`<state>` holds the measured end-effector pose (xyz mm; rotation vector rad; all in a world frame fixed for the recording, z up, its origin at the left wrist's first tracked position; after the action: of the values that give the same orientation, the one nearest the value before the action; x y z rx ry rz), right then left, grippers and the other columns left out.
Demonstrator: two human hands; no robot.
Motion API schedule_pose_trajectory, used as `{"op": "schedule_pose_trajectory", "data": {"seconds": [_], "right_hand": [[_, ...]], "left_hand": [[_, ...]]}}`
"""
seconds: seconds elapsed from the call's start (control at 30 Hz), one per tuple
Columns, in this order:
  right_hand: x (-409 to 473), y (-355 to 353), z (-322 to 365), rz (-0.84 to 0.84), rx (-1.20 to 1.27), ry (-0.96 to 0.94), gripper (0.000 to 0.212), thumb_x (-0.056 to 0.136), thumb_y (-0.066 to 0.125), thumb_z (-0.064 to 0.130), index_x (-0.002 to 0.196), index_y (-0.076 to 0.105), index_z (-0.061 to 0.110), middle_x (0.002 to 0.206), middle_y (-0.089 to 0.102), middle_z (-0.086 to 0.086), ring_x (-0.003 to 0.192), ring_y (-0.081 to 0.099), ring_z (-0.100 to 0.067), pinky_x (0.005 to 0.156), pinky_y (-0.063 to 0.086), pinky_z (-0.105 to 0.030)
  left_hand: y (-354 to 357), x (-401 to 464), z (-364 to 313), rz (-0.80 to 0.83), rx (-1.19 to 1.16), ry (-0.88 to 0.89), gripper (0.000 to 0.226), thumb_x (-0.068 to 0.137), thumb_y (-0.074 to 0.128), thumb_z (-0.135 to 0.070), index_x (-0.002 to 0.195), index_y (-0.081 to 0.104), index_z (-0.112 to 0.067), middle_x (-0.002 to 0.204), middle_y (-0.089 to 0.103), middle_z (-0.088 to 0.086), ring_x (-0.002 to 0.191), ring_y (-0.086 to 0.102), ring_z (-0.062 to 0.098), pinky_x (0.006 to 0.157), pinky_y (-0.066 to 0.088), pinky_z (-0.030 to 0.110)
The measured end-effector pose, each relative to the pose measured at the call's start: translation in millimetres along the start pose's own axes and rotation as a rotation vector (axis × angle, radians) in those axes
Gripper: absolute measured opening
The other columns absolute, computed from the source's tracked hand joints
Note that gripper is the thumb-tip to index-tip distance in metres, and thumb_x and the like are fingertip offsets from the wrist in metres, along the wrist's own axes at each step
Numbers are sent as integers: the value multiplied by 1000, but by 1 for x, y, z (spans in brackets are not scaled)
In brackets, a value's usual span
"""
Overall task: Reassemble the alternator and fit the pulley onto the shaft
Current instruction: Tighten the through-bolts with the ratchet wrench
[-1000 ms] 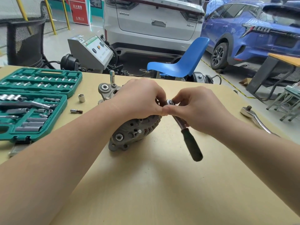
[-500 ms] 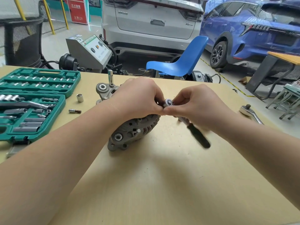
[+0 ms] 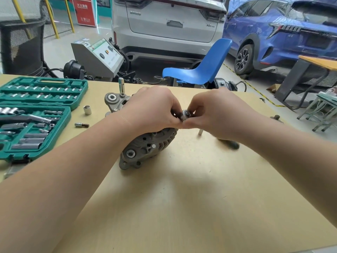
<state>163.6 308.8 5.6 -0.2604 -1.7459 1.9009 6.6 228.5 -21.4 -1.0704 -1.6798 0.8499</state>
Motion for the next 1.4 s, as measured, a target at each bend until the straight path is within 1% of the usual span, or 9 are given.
{"op": "schedule_pose_trajectory", "data": {"seconds": [0.17, 0.37, 0.47, 0.63, 0.77, 0.87, 0.93, 1.17, 1.4], "right_hand": [[-3, 6, 5, -28, 27, 66, 35, 85, 77, 59, 81, 73, 24, 72, 68, 5, 69, 65, -17, 59, 56, -37], [1, -4, 8, 31, -297, -294, 14, 96, 74, 22, 106, 68, 29, 83, 65, 10, 85, 58, -27, 74, 54, -44], [4, -8, 7, 16, -280, -179, 14, 95, 73, 40, 105, 73, 29, 77, 67, 11, 80, 59, -22, 68, 54, -38], [-2, 8, 11, 44, 92, 171, 50, 87, 72, 63, 72, 71, 15, 64, 72, -6, 69, 71, -26, 63, 58, -44], [-4, 3, 14, 23, -86, 42, 36, 94, 70, 53, 83, 66, 18, 69, 63, 0, 70, 59, -23, 58, 47, -39], [-4, 0, 13, 0, -355, -228, 10, 99, 70, 32, 106, 67, 25, 81, 64, 6, 81, 59, -25, 83, 50, -42], [-2, -1, 9, -14, -268, -233, 16, 95, 75, 33, 111, 75, 28, 89, 72, 7, 90, 63, -25, 92, 51, -42], [-6, 9, 0, -19, 274, 195, 49, 69, 80, 71, 67, 76, 22, 58, 72, 9, 59, 69, -14, 49, 51, -27], [-8, 4, 5, 0, -160, -185, 17, 99, 70, 33, 112, 76, 25, 97, 73, 5, 95, 63, -23, 83, 54, -40]], "left_hand": [[0, 1, 0, -3, 25, 2, 28, 84, 76, -67, 87, 84, -40, 78, 74, -14, 78, 62, 8, 56, 33, 23], [1, 0, -1, 13, 24, 19, 16, 86, 78, -59, 93, 85, -45, 72, 68, -17, 75, 56, 3, 58, 27, 22], [2, 0, 1, 7, -4, 29, 20, 87, 76, -62, 90, 84, -43, 69, 67, -20, 74, 54, 2, 62, 24, 18], [2, 3, 1, 12, 6, 23, 26, 89, 75, -62, 96, 85, -39, 85, 77, -15, 79, 62, 6, 62, 34, 19], [3, 2, 1, 12, 13, 32, 31, 87, 74, -68, 91, 85, -40, 79, 75, -14, 77, 60, 6, 61, 28, 20], [2, 1, 2, 14, 6, 36, 19, 89, 77, -59, 93, 85, -42, 73, 70, -18, 75, 55, 3, 62, 25, 19], [2, 2, 2, 20, 6, 45, 18, 89, 77, -57, 95, 85, -42, 74, 70, -18, 76, 55, 2, 62, 25, 19], [2, 3, 2, 2, 16, 19, 28, 90, 73, -62, 95, 86, -38, 83, 75, -14, 78, 58, 4, 59, 29, 20], [4, 5, 2, 50, -2, 16, 25, 90, 75, -61, 93, 85, -38, 77, 73, -12, 79, 57, 7, 74, 36, 35]]}}
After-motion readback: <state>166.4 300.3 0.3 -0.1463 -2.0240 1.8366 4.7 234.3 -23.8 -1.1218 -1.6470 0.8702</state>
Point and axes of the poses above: each hand's wrist, its own x-axis towards the middle knuckle, its own y-axis out of the palm, z = x × y, the point moved 3 cm from there along x, towards the middle knuckle
